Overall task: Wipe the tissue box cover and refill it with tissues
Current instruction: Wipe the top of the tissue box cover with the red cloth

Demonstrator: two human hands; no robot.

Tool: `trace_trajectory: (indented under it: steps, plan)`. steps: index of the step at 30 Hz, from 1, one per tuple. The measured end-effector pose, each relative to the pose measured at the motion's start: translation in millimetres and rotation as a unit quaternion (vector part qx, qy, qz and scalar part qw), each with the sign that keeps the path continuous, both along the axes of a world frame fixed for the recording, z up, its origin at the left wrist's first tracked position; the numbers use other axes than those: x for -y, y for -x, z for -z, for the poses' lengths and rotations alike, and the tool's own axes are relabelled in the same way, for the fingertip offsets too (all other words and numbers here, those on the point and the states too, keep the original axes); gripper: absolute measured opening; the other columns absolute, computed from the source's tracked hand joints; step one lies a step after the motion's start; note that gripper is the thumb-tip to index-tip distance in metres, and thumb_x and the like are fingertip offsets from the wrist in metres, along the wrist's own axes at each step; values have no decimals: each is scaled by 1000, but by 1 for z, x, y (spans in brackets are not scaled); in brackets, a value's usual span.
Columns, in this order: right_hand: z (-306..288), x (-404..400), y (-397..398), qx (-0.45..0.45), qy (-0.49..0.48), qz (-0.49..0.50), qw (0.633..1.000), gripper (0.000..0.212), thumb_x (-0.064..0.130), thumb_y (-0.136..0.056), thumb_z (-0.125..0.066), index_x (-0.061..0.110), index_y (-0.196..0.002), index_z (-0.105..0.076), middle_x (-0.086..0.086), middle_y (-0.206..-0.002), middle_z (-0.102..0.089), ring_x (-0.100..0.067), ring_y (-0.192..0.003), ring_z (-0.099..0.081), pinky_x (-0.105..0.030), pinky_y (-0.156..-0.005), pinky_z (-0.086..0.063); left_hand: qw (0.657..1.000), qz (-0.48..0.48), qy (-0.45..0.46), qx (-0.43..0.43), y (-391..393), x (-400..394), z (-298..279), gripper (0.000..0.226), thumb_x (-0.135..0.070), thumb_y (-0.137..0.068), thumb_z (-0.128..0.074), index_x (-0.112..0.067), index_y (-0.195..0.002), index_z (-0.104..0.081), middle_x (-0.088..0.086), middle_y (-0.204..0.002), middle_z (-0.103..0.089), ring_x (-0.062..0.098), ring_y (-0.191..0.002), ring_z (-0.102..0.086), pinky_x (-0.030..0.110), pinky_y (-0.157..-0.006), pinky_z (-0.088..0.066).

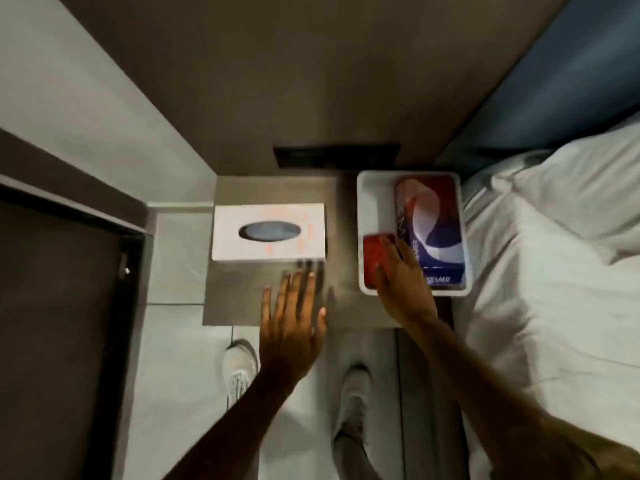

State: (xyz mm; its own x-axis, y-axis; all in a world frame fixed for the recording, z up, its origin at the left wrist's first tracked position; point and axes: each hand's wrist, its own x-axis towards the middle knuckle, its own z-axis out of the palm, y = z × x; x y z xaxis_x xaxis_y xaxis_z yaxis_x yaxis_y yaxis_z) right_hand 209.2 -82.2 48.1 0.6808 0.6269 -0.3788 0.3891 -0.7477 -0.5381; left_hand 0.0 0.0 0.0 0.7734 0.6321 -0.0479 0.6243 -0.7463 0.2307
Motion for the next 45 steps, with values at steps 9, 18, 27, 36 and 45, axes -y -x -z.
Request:
trace_trajectory:
  steps: [9,18,27,36,45]
  plan:
    - [121,-29,-22,8,169,-3,986,67,35,-105,-46,35,-162,-10,-13,-167,-18,-43,-147,-33,-68,-108,-42,994,-20,26,-103,18,-10,153,74,-60,-103,-26,-22,-164,-7,15,-173,-6,39,-160,-9,68,-124,-12]
    - [126,-39,-14,109,179,32,977,71,28,-97,-62,31,-158,-27,-13,-153,-45,-40,-136,-44,-62,-93,-54,992,-38,43,-116,19,-8,172,81,-66,-100,-30,-21,-164,-9,16,-173,-1,40,-160,0,72,-123,-4]
    - [63,-88,24,155,-28,120,980,69,23,-97,-59,25,-159,-29,-8,-151,-49,-32,-131,-47,-42,-102,-47,993,-15,112,43,35,-51,87,62,-43,-104,-33,-13,-159,-30,14,-171,-19,33,-160,-12,64,-124,-22]
    - [109,-160,44,166,55,25,984,63,44,-101,-48,28,-159,-29,-16,-157,-40,-39,-134,-44,-52,-106,-48,994,-92,48,-14,5,-246,100,59,-42,-109,-20,-19,-163,-13,11,-173,-14,34,-160,-13,57,-129,-18]
    - [140,-187,57,128,-39,99,986,61,49,-105,-35,29,-162,-21,-16,-169,-12,-38,-155,-18,-60,-119,-32,988,-97,106,58,2,-251,122,54,-36,-110,-25,-24,-163,-17,7,-170,-25,26,-157,-27,51,-128,-26]
